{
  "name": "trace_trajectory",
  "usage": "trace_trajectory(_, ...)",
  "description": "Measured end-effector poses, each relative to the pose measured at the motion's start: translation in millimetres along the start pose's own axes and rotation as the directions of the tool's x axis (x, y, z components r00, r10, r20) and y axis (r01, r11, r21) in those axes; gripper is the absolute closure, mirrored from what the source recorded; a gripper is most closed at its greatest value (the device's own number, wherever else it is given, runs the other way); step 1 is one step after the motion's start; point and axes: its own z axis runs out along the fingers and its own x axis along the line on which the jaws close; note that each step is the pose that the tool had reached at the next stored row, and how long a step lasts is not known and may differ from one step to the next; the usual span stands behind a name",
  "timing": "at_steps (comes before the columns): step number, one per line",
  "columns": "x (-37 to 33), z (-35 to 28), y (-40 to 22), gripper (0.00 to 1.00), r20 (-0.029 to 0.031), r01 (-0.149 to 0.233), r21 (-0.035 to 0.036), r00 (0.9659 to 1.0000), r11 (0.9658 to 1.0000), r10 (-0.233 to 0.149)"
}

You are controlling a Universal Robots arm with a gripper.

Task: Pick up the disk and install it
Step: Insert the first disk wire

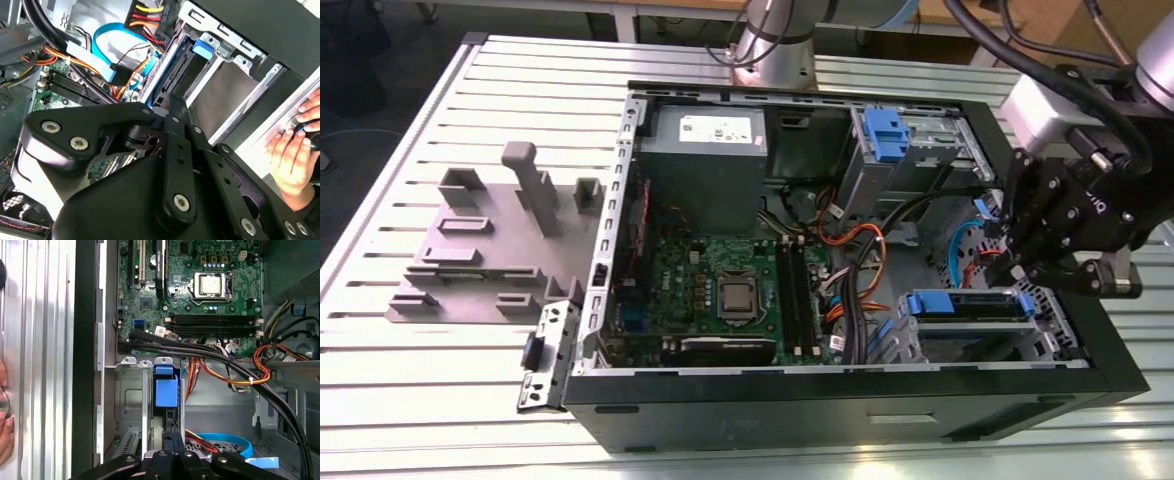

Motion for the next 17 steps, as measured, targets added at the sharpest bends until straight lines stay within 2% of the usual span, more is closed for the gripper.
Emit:
trace_trajectory(9,-7.1,-0.4,-9.8,0.89,0.0000,0.000,-0.0024,1.0000,1.0000,0.000)
trace_trajectory(17,-16.9,-0.7,-16.5,0.89,-0.0001,0.001,-0.0031,1.0000,1.0000,-0.001)
